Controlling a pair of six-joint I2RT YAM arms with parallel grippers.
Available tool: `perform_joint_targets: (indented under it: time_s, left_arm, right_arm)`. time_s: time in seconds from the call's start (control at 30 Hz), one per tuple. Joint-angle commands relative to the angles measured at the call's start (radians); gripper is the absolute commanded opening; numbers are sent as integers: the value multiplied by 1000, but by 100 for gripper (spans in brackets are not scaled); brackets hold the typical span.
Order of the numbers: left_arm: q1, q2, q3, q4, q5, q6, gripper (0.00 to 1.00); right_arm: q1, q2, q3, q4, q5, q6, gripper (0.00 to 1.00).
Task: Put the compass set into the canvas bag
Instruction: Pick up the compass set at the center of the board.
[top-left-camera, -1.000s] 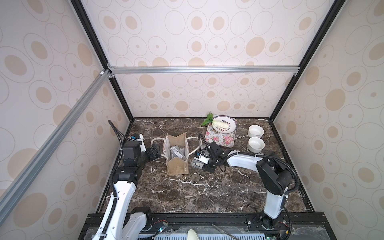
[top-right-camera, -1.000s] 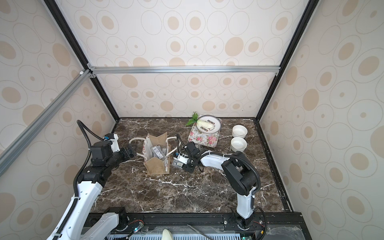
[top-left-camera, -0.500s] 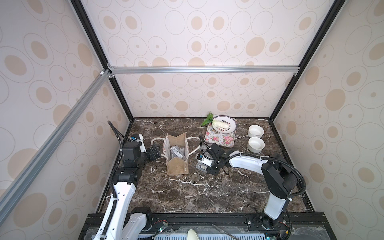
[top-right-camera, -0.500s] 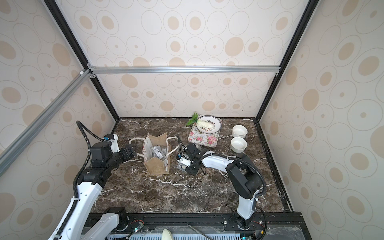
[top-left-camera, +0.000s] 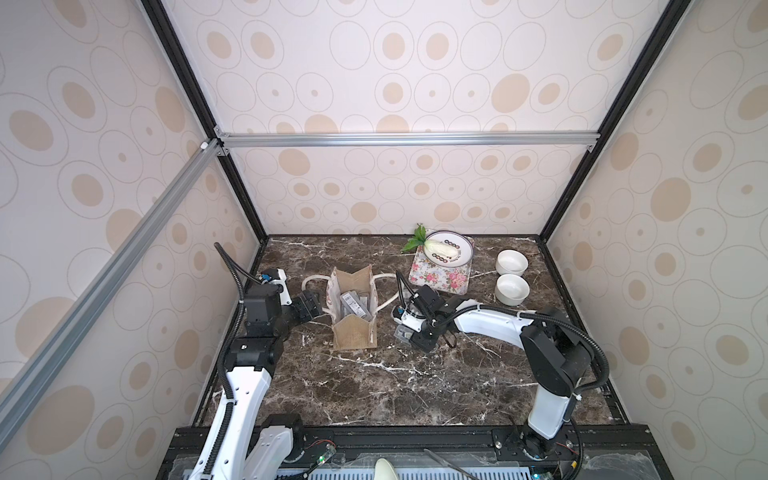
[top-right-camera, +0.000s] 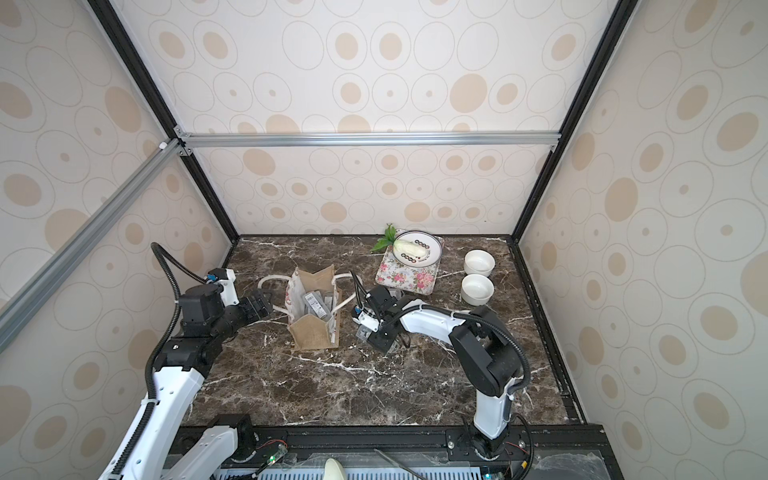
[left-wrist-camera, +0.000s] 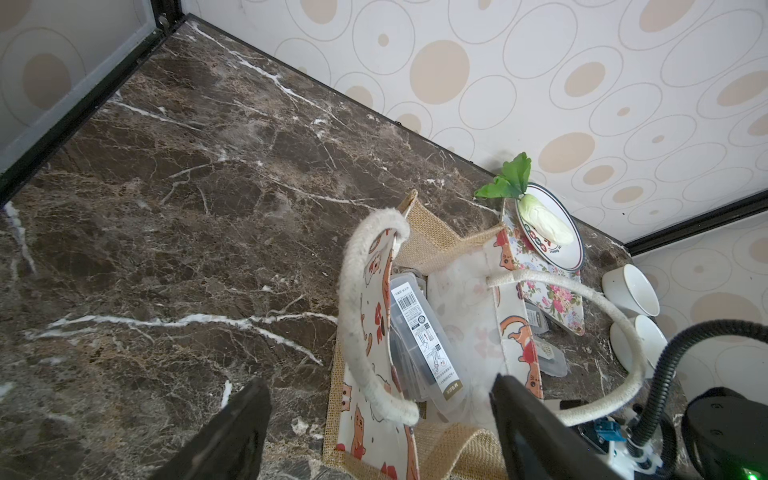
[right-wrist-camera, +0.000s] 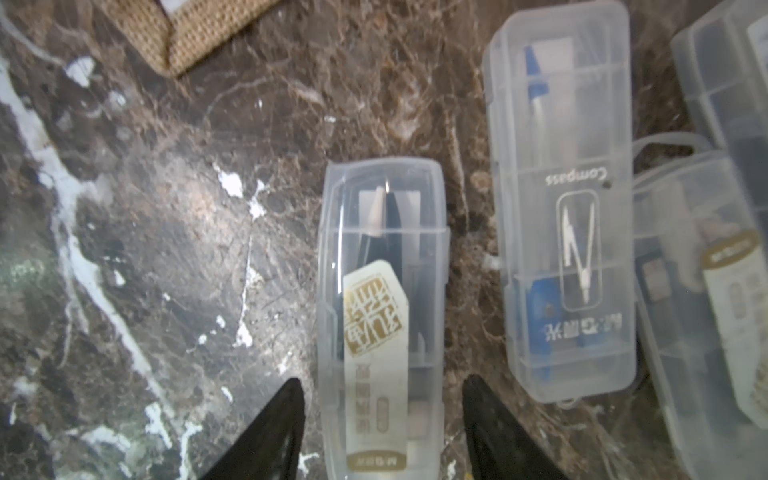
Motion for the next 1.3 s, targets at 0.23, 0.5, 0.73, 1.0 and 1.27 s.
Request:
perform_joint_targets:
  time_s: [0.23, 0.5, 0.73, 1.0, 1.27]
  left_arm:
    - [-5, -6, 13, -4, -8, 7, 85]
    - [-4, 3, 16, 3, -4, 4, 85]
    - [-4, 0, 18, 3, -5, 4, 85]
    - [-5, -11, 14, 3, -4, 3, 85]
    - [-5, -16, 14, 11, 3, 0, 85]
  right_arm:
    - [10, 100, 84, -85, -11, 1, 61]
    - [12, 100, 71, -128, 16, 28, 60]
    - [13, 75, 47, -122, 21, 52, 52]
    - [12, -17, 0, -122, 33, 79, 48]
    - [-5, -194, -93, -128, 72, 140, 46]
